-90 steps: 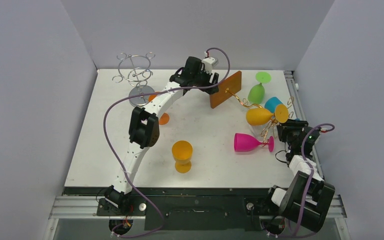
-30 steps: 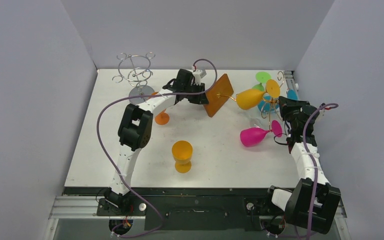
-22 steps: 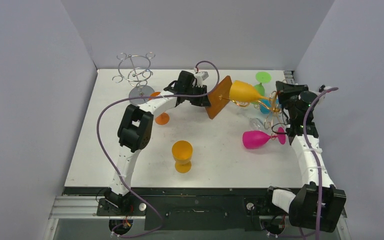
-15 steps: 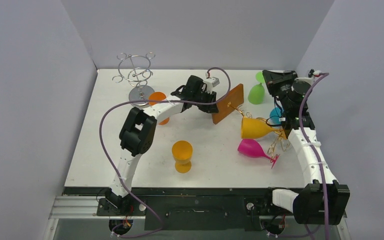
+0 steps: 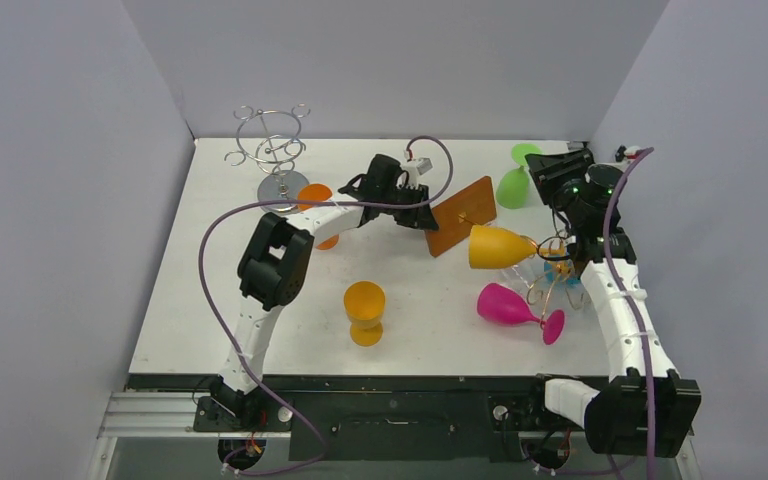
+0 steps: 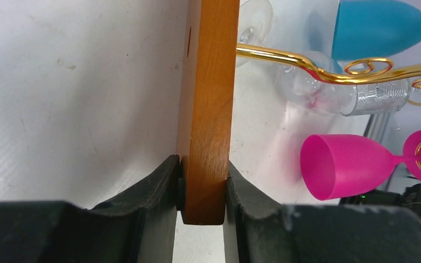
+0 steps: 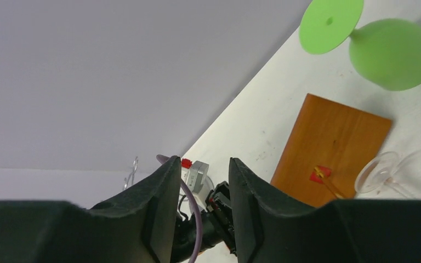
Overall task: Place the wine glass upside down on the wine glass rack
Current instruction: Adjust the wine rack at the center of the board.
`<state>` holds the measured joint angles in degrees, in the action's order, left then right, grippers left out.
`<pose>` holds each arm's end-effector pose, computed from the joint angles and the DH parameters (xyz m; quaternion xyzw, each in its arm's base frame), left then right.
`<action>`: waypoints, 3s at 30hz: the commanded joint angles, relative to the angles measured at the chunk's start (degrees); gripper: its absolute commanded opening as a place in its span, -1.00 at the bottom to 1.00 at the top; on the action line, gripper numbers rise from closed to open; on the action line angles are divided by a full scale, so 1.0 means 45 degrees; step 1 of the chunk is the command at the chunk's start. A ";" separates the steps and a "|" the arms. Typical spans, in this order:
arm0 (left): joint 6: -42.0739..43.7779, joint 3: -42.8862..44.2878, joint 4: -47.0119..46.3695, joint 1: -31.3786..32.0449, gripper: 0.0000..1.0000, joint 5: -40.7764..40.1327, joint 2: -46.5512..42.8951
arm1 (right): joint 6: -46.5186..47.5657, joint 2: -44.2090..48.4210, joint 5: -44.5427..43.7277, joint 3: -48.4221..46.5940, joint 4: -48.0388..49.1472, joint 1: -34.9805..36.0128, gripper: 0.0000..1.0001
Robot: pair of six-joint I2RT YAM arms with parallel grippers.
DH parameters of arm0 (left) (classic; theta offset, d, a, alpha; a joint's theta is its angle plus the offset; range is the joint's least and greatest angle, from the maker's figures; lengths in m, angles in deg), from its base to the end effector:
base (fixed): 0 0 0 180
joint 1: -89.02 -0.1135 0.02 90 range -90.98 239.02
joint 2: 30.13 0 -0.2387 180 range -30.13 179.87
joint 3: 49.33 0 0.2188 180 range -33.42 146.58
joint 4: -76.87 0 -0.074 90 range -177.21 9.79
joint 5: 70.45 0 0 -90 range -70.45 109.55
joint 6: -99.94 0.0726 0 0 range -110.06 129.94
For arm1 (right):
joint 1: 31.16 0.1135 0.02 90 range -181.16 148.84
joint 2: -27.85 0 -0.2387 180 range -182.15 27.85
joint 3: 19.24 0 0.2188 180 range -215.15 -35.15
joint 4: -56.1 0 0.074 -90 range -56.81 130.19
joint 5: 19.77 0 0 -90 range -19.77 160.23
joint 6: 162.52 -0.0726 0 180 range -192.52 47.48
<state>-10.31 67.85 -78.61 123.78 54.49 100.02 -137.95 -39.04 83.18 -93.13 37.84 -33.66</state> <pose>0.3814 -0.3153 0.1656 0.2398 0.8318 -0.4337 0.2499 0.2859 0.0038 0.3314 0.3698 0.6770 0.4034 0.4921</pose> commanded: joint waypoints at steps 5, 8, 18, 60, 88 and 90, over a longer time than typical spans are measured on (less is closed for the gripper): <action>-0.4710 -0.1205 -0.0856 -0.0370 -1.00 0.0974 0.0048 | 0.1679 0.2306 -0.0274 -0.0849 -0.2291 -0.0882 0.09; -0.4993 -0.1257 -0.1136 -0.0437 -1.00 0.1097 0.0173 | 0.1840 0.2725 0.0176 -0.1106 -0.2493 -0.1715 0.25; -0.5488 -0.1717 -0.1637 -0.0488 -1.00 0.1420 0.0229 | 0.2081 0.0758 0.1631 -0.5032 -0.2304 -0.2296 0.52; -0.8331 -0.3585 -0.4459 -0.1192 -1.00 0.2249 0.0841 | 0.9506 0.0382 -0.1023 -0.5373 -0.9551 0.0032 -0.26; -0.7711 -0.3336 -0.3634 -0.1279 -1.00 0.2176 0.0961 | 0.9671 0.0256 0.2095 -0.4315 -0.6631 -0.0486 -0.28; -0.7689 -0.3307 -0.3573 -0.1314 -1.00 0.2167 0.0995 | 0.9723 0.0197 0.2082 -0.4321 -0.6676 -0.0456 -0.37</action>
<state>-43.41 52.60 -102.17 118.34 63.15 102.05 -95.35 -38.02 91.40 -111.16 4.68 -36.17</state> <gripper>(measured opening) 0.250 0.353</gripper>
